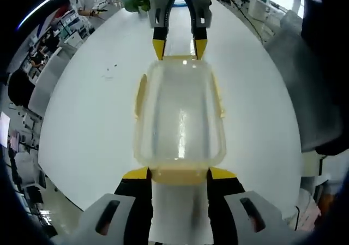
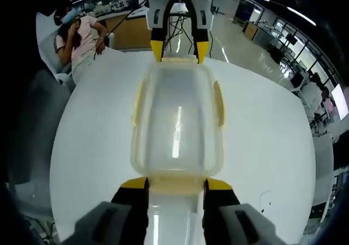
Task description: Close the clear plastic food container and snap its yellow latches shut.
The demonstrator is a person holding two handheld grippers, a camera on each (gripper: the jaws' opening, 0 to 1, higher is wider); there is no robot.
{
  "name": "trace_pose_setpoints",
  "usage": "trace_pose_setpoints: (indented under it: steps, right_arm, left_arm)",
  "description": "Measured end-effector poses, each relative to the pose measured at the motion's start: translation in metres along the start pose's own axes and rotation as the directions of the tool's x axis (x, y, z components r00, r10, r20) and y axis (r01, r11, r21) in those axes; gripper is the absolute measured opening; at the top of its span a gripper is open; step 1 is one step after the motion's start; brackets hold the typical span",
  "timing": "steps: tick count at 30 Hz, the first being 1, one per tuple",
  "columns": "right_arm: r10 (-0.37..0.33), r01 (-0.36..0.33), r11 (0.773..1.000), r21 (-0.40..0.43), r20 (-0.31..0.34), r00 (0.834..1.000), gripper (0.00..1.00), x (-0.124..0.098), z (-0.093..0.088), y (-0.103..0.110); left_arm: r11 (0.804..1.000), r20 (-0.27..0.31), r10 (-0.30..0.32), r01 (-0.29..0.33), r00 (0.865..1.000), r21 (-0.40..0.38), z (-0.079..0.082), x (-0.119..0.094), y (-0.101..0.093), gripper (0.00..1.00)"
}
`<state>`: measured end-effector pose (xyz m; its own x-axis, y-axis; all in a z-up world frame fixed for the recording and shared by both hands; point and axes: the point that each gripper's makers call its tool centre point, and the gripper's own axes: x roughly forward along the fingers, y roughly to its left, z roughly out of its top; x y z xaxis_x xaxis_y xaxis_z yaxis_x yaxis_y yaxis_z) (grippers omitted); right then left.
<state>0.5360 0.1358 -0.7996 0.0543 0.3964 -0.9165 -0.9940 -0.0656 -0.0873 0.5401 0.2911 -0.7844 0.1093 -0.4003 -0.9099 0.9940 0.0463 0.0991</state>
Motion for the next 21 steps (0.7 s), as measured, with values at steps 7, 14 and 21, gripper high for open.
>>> trace_pose_setpoints:
  steps: [7, 14, 21]
  right_arm:
    - [-0.014, 0.014, 1.0, 0.006, 0.0, 1.0, 0.36, -0.006, -0.004, -0.005]
    - [-0.017, 0.017, 1.0, 0.014, -0.003, 1.0, 0.36, -0.005, -0.01, -0.007]
    - [-0.016, 0.017, 1.0, 0.023, -0.019, 1.0, 0.36, -0.006, -0.022, -0.006]
  left_arm:
    - [1.0, -0.004, 0.01, -0.01, 1.0, 0.0, 0.007, 0.002, 0.006, 0.36]
    - [1.0, -0.001, 0.011, -0.011, 1.0, 0.002, 0.008, 0.004, 0.008, 0.36]
    - [1.0, 0.001, 0.02, -0.02, 1.0, 0.017, 0.02, 0.007, 0.007, 0.36]
